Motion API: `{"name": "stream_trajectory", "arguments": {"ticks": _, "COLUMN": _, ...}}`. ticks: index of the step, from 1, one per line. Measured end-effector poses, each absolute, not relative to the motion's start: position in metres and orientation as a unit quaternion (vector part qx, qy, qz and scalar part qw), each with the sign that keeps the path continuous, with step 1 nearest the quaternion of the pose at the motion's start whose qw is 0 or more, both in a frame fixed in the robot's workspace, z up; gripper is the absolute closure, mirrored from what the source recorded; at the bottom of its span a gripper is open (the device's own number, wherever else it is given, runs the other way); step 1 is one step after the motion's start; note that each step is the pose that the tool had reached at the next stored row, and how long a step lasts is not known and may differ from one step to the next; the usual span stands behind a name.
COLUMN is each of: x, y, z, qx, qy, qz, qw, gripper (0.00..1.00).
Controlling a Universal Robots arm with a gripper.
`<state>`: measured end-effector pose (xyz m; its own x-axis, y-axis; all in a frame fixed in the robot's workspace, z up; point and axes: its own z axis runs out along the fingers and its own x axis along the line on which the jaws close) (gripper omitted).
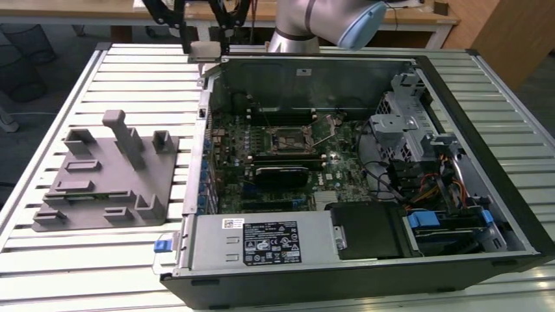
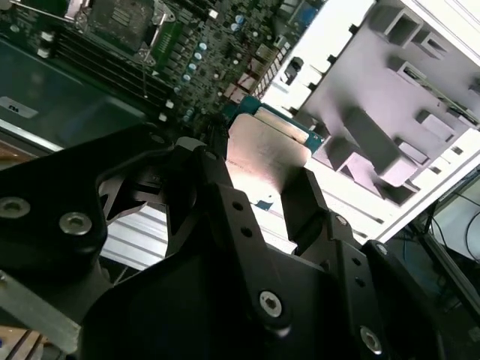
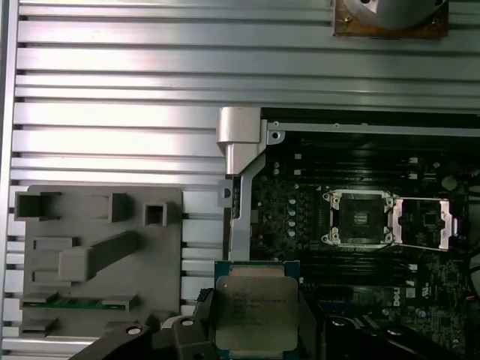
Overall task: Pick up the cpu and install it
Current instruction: 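Pick up the cpu and move it towards the insertion slot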
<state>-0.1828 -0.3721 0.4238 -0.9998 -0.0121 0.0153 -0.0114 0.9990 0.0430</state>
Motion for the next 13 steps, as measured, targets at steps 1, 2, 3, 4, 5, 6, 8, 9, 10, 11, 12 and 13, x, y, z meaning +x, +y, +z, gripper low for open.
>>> {"name": "stream_trajectory", "arguments": {"ticks": 1, "x": -0.179, "y": -0.372, "z": 0.424, "qx": 0.006, "qy": -1.0, "qz": -0.021, "qw": 0.008, "gripper": 0.47}}
{"name": "stream_trajectory", "arguments": {"ticks": 2, "x": -0.175, "y": -0.372, "z": 0.424, "qx": 0.006, "qy": -1.0, "qz": -0.021, "qw": 0.008, "gripper": 0.47}}
{"name": "stream_trajectory", "arguments": {"ticks": 3, "x": -0.171, "y": -0.372, "z": 0.424, "qx": 0.006, "qy": -1.0, "qz": -0.022, "qw": 0.008, "gripper": 0.47}}
{"name": "stream_trajectory", "arguments": {"ticks": 4, "x": -0.168, "y": -0.372, "z": 0.424, "qx": 0.006, "qy": -1.0, "qz": -0.022, "qw": 0.008, "gripper": 0.47}}
{"name": "stream_trajectory", "arguments": {"ticks": 5, "x": -0.164, "y": -0.372, "z": 0.424, "qx": 0.006, "qy": -1.0, "qz": -0.022, "qw": 0.008, "gripper": 0.47}}
{"name": "stream_trajectory", "arguments": {"ticks": 6, "x": -0.16, "y": -0.371, "z": 0.424, "qx": 0.006, "qy": -1.0, "qz": -0.021, "qw": 0.008, "gripper": 0.47}}
{"name": "stream_trajectory", "arguments": {"ticks": 8, "x": -0.153, "y": -0.371, "z": 0.423, "qx": 0.006, "qy": -1.0, "qz": -0.021, "qw": 0.008, "gripper": 0.47}}
{"name": "stream_trajectory", "arguments": {"ticks": 9, "x": -0.148, "y": -0.371, "z": 0.423, "qx": 0.006, "qy": -1.0, "qz": -0.021, "qw": 0.008, "gripper": 0.47}}
{"name": "stream_trajectory", "arguments": {"ticks": 10, "x": -0.145, "y": -0.371, "z": 0.423, "qx": 0.006, "qy": -1.0, "qz": -0.021, "qw": 0.008, "gripper": 0.47}}
{"name": "stream_trajectory", "arguments": {"ticks": 11, "x": -0.141, "y": -0.371, "z": 0.423, "qx": 0.006, "qy": -1.0, "qz": -0.021, "qw": 0.008, "gripper": 0.47}}
{"name": "stream_trajectory", "arguments": {"ticks": 12, "x": -0.137, "y": -0.371, "z": 0.423, "qx": 0.006, "qy": -1.0, "qz": -0.021, "qw": 0.008, "gripper": 0.47}}
{"name": "stream_trajectory", "arguments": {"ticks": 13, "x": -0.134, "y": -0.371, "z": 0.422, "qx": 0.006, "qy": -1.0, "qz": -0.021, "qw": 0.008, "gripper": 0.47}}
